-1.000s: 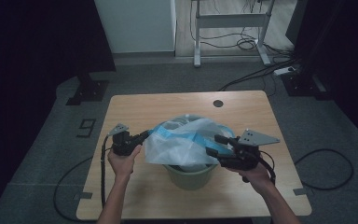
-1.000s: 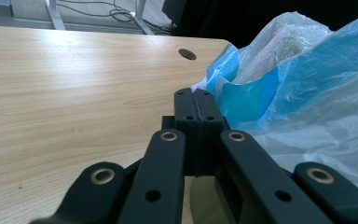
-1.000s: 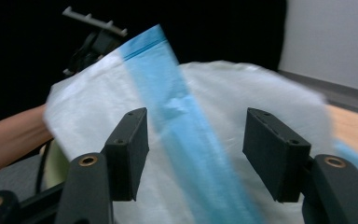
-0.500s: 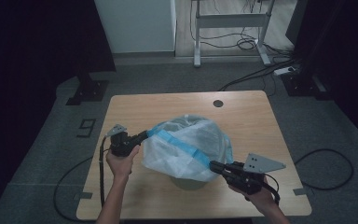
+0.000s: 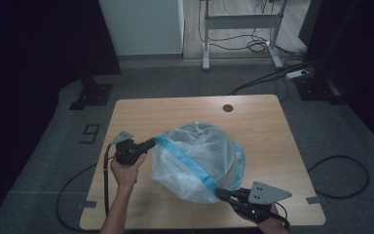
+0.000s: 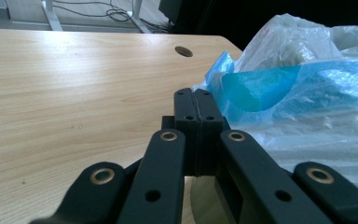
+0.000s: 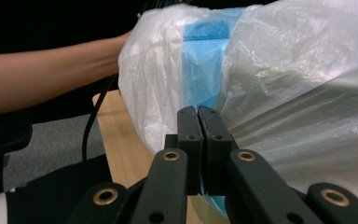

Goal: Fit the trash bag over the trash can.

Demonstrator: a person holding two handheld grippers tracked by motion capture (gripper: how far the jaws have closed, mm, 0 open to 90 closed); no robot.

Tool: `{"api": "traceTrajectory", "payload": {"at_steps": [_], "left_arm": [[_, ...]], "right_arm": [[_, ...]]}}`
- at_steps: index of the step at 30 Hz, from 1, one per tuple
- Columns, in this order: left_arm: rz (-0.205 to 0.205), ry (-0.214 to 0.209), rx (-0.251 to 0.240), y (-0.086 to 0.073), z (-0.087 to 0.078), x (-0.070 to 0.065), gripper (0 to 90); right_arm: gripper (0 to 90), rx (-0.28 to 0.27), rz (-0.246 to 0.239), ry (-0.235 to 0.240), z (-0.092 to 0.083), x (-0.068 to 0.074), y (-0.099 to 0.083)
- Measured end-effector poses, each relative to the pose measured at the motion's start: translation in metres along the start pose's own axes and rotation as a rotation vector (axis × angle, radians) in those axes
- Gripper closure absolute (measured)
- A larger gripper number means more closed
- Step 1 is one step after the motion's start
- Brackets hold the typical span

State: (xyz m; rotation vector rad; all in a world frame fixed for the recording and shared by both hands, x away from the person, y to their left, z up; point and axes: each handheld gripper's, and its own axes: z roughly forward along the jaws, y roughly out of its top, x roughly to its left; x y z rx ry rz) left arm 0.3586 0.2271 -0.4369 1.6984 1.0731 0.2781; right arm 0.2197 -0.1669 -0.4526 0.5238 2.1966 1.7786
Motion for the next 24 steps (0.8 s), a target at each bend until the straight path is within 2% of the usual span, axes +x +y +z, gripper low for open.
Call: {"api": "traceTrajectory", "payload": {"at_steps": [4,6,7,11,15,18,21,24], "left_arm": [[0.011,0.002,0.007,-0.001,-0.002,-0.001,89.6],[0.012,0.001,0.007,-0.001,-0.004,-0.001,89.6],[0.012,0.003,0.007,-0.001,-0.005,0.0,89.6],[0.01,0.006,0.005,-0.001,-0.006,0.002,89.6],[0.007,0.007,0.001,-0.001,-0.007,0.001,89.6],[0.007,0.006,0.0,-0.001,-0.007,0.001,89.6],[0.005,0.004,-0.002,-0.001,-0.007,0.001,89.6],[0.003,0.005,-0.003,-0.001,-0.007,0.001,89.6]], "right_arm": [[82.2,0.016,-0.016,-0.015,0.002,0.0,-0.002],[75.3,0.017,-0.031,-0.017,0.001,0.0,-0.001],[68.9,0.003,-0.039,-0.027,-0.001,0.001,0.001],[53.2,-0.097,-0.041,-0.051,-0.012,0.008,0.018],[45.5,-0.119,-0.056,-0.053,-0.011,0.008,0.039],[43.6,-0.11,-0.052,-0.042,-0.004,0.003,0.054],[42.4,-0.065,-0.034,-0.018,0.009,-0.002,0.064],[42.4,-0.023,-0.014,-0.015,0.02,-0.006,0.067]]}}
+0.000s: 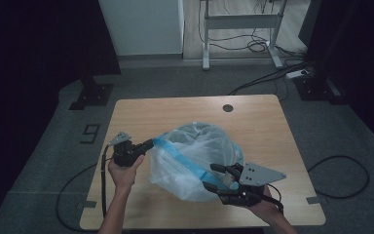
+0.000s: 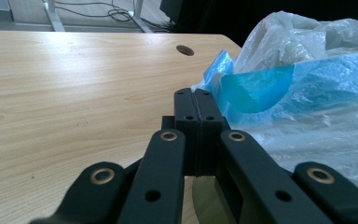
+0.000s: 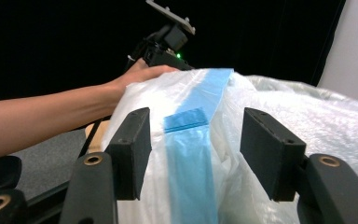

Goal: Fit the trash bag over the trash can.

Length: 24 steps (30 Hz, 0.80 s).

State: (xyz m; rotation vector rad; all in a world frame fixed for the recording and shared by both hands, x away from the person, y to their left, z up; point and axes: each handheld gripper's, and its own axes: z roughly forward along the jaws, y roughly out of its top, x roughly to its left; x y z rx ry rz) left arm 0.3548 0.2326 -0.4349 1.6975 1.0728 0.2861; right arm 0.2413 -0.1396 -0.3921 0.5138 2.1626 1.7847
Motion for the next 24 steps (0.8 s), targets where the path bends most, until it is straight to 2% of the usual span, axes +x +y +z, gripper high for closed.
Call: {"api": "traceTrajectory", "payload": {"at_steps": [2,4,7,11,13,16,19,24], "left_arm": [[0.0,0.001,-0.002,0.0,0.0,0.0,89.6],[0.0,0.003,-0.004,0.0,-0.001,0.0,89.6],[0.0,0.005,-0.006,0.0,-0.001,-0.001,89.6],[0.001,0.005,-0.01,0.0,-0.002,-0.002,89.6],[0.004,0.002,-0.009,0.0,-0.003,-0.002,89.6],[0.014,-0.001,-0.006,0.0,-0.004,-0.005,89.6],[0.013,-0.012,-0.006,-0.002,-0.006,-0.005,89.5],[0.011,-0.026,0.0,-0.009,-0.009,-0.005,89.1]], "right_arm": [[48.0,0.014,0.018,0.003,0.005,-0.002,0.0],[59.1,0.022,0.015,0.012,0.006,-0.001,0.0],[75.1,0.016,-0.023,-0.002,0.004,0.004,0.0],[87.0,-0.015,-0.078,0.001,-0.006,0.017,0.002],[88.9,-0.008,-0.099,0.029,-0.009,0.024,0.001],[89.0,0.03,-0.119,0.058,-0.008,0.032,-0.01],[89.1,0.069,-0.116,0.074,-0.003,0.037,-0.024],[89.1,0.121,-0.092,0.072,0.008,0.037,-0.047]]}}
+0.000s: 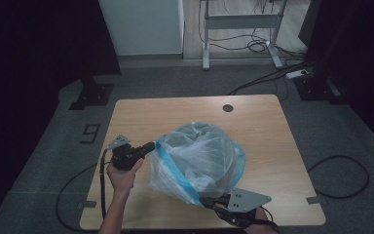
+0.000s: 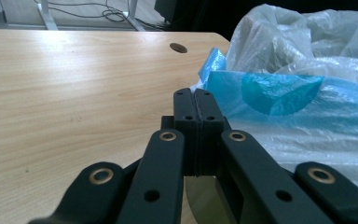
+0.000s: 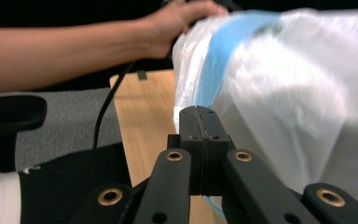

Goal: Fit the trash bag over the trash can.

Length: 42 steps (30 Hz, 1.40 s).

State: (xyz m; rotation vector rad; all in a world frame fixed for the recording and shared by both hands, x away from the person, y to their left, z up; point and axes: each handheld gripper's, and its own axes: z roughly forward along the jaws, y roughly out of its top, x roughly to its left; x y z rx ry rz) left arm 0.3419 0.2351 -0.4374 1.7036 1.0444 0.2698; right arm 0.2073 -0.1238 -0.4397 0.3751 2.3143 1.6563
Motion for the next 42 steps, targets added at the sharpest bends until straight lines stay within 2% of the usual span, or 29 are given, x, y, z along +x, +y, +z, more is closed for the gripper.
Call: {"api": "traceTrajectory", "payload": {"at_steps": [8,14,17,20,22,26,29,32,34,37,42], "left_arm": [[0.002,-0.01,0.038,-0.016,-0.006,0.0,89.2],[-0.012,-0.014,0.075,-0.022,0.001,0.003,89.2],[-0.023,-0.014,0.097,-0.023,0.009,0.005,89.1],[-0.028,-0.017,0.114,-0.024,0.016,0.005,89.0],[-0.026,-0.02,0.12,-0.024,0.019,0.004,89.0],[-0.027,-0.02,0.12,-0.025,0.021,0.003,89.0],[-0.029,-0.017,0.117,-0.025,0.021,0.003,88.9],[-0.027,-0.014,0.115,-0.025,0.021,0.003,88.9],[-0.027,-0.013,0.114,-0.025,0.021,0.003,88.8],[-0.029,-0.014,0.111,-0.025,0.021,0.002,88.8],[-0.027,-0.012,0.106,-0.024,0.021,0.003,88.8]], "right_arm": [[89.0,0.084,0.025,0.006,0.023,0.001,-0.027],[89.0,0.156,0.042,-0.055,0.031,-0.011,-0.049],[89.0,0.186,0.066,-0.081,0.033,-0.02,-0.061],[89.0,0.202,0.116,-0.105,0.032,-0.032,-0.074],[88.5,0.193,0.141,-0.11,0.028,-0.036,-0.08],[69.6,0.132,0.139,-0.117,0.009,-0.031,-0.078],[60.8,0.054,0.129,-0.157,-0.016,-0.028,-0.071],[53.2,-0.009,0.1,-0.218,-0.043,-0.032,-0.063],[49.1,-0.021,0.089,-0.272,-0.056,-0.041,-0.057],[44.9,-0.043,0.114,-0.335,-0.069,-0.062,-0.053],[44.2,-0.073,0.259,-0.404,-0.073,-0.101,-0.059]]}}
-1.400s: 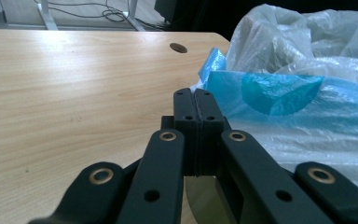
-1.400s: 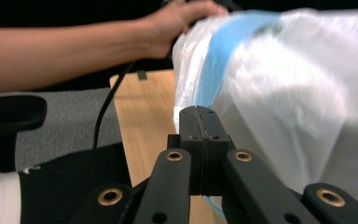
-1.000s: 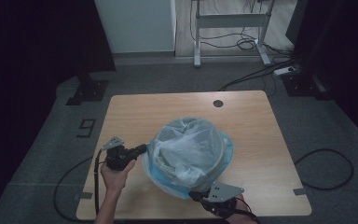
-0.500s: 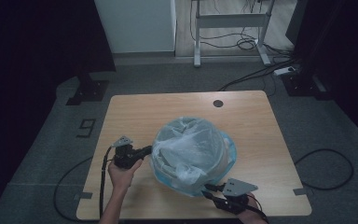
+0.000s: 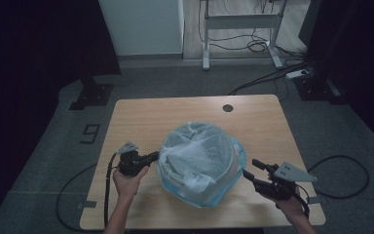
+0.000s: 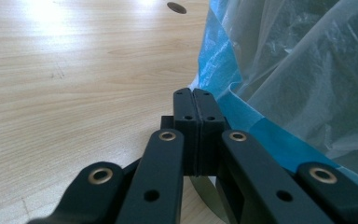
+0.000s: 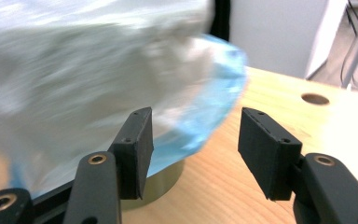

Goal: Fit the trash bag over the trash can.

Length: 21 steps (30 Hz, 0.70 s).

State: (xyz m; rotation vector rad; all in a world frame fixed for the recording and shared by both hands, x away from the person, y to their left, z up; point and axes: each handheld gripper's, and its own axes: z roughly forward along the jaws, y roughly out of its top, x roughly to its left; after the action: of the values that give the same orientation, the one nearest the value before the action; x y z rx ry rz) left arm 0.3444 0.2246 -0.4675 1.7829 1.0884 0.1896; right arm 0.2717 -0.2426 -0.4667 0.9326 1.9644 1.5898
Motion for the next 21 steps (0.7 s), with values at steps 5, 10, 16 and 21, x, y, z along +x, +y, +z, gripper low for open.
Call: {"api": "traceTrajectory", "payload": {"at_steps": [5,10,16,21], "left_arm": [[-0.002,0.002,-0.005,0.001,0.0,0.0,88.8],[0.005,-0.003,-0.007,0.002,0.001,-0.003,88.8],[0.01,-0.009,-0.012,0.002,0.0,-0.005,88.8],[0.013,-0.009,-0.021,0.002,-0.001,-0.005,89.2]], "right_arm": [[43.5,-0.019,0.085,-0.011,0.016,-0.016,0.011],[42.3,0.009,0.117,-0.001,0.033,-0.017,0.022],[48.5,0.069,0.141,0.031,0.045,-0.016,0.015],[78.3,0.082,0.157,0.096,0.05,-0.017,0.008]]}}
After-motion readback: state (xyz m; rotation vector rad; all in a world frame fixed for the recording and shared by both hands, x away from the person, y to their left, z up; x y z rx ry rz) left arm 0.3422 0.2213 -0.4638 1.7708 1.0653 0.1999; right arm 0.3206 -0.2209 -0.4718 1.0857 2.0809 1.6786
